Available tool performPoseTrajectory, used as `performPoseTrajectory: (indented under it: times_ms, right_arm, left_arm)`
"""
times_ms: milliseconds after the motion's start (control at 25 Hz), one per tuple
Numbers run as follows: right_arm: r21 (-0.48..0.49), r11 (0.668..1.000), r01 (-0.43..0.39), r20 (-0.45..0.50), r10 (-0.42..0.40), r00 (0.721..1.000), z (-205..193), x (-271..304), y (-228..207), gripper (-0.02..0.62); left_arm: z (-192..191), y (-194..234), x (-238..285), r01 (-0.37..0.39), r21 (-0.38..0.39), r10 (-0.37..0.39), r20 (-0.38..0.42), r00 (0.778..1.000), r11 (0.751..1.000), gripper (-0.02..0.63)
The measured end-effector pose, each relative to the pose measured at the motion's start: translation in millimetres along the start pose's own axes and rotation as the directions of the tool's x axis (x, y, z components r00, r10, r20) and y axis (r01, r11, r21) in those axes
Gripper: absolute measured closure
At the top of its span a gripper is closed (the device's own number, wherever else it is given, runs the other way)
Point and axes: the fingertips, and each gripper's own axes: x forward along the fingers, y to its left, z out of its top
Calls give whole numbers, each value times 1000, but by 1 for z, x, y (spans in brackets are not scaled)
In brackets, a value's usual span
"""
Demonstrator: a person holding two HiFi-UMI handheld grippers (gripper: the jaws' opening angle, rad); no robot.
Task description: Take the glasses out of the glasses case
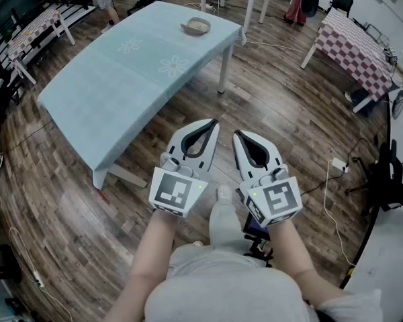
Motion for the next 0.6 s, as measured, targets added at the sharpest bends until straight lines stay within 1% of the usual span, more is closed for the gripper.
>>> performPoseTrajectory:
  times_ms: [160,280,400,600]
  right_arm:
    - [-41,999,13,24,-12,1000,15,-22,20,589]
    - [-48,999,14,33,-12,999,19,-35,32,589]
    - [-53,999,8,39,-6,999,21,-44,39,589]
    - [-49,999,-12,50,14,999,21,-44,41,589]
  left_arm:
    - [9,-17,-24,-7,-9,7,26,1000,1000,598]
    - [16,-24,-37,-21,-18,21,44,999,1000,598]
    - [22,-28,-45,-33,-14,34,61,998,999,598]
    - [24,-27,-47,-56,-12,57,63,996,998,598]
